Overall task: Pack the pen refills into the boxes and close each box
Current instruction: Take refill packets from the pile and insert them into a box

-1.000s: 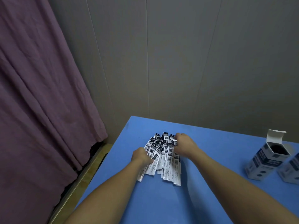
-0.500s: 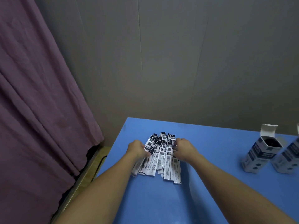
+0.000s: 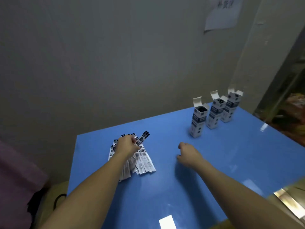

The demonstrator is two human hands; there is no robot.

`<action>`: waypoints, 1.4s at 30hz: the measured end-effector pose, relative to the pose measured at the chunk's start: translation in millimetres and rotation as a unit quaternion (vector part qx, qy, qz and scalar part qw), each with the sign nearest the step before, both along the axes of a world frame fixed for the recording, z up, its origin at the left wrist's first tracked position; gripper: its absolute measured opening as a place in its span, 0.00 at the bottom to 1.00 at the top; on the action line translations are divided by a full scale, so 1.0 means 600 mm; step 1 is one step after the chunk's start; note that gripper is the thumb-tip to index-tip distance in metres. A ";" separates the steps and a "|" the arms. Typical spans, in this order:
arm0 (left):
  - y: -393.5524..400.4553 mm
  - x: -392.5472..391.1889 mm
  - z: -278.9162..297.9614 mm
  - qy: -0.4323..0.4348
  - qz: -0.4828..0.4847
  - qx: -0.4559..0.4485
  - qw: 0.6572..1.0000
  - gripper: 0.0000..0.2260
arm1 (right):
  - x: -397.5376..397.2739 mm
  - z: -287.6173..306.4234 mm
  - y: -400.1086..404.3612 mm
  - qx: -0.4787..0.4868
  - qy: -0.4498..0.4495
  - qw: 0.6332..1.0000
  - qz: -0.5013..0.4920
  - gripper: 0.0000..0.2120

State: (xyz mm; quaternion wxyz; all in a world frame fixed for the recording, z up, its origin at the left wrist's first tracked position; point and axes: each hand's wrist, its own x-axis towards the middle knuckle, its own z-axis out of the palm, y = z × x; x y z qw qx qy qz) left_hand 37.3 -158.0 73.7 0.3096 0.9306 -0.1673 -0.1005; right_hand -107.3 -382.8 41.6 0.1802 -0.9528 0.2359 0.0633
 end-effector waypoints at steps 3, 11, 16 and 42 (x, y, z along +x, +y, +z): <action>-0.030 -0.017 -0.003 0.016 -0.044 0.008 0.999 0.10 | -0.058 0.011 -0.028 -0.003 -0.011 0.999 -0.049 0.17; -0.134 -0.058 0.020 0.016 -0.068 0.015 0.997 0.12 | -0.172 0.046 -0.137 -0.009 -0.019 0.990 -0.142 0.23; -0.212 -0.096 0.021 0.016 -0.062 0.001 0.998 0.12 | -0.223 0.046 -0.201 -0.009 -0.008 0.989 -0.148 0.25; -0.374 -0.144 -0.034 0.076 0.188 -0.086 0.975 0.10 | -0.169 0.018 -0.478 0.020 0.017 0.999 0.038 0.27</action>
